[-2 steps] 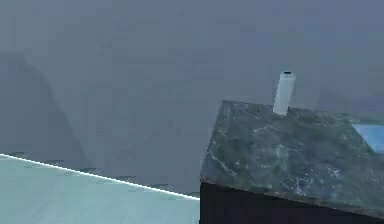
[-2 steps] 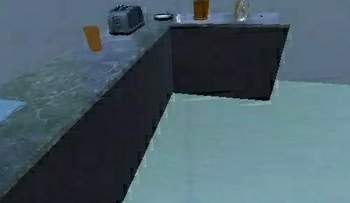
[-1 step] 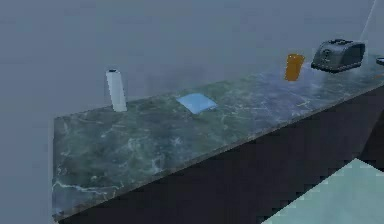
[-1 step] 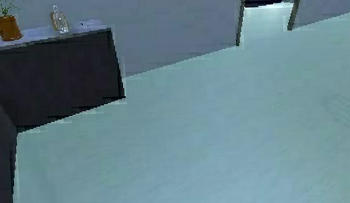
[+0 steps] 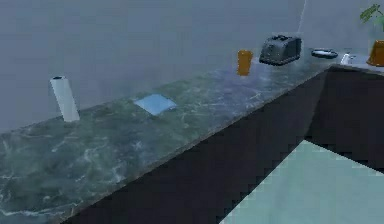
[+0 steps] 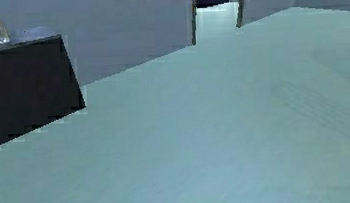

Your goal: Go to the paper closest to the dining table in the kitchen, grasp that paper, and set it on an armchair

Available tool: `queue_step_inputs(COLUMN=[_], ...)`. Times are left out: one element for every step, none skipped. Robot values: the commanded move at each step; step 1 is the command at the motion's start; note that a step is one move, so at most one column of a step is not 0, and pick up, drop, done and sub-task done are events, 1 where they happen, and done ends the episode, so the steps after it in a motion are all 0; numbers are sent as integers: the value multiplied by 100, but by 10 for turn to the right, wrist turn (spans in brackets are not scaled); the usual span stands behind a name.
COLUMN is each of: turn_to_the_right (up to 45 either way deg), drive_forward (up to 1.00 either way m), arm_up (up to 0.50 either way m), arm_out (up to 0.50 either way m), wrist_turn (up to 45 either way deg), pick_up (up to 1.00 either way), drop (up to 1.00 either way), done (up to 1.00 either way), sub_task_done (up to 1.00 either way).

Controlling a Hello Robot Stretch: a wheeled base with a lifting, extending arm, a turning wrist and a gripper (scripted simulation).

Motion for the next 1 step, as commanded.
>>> queue_step_inputs(turn_to_the_right=[0], drive_forward=[40], arm_up=[0], arm_out=[0], wrist_turn=[0], pick_up=[0], drop=[0], done=[0], sub_task_done=[0])
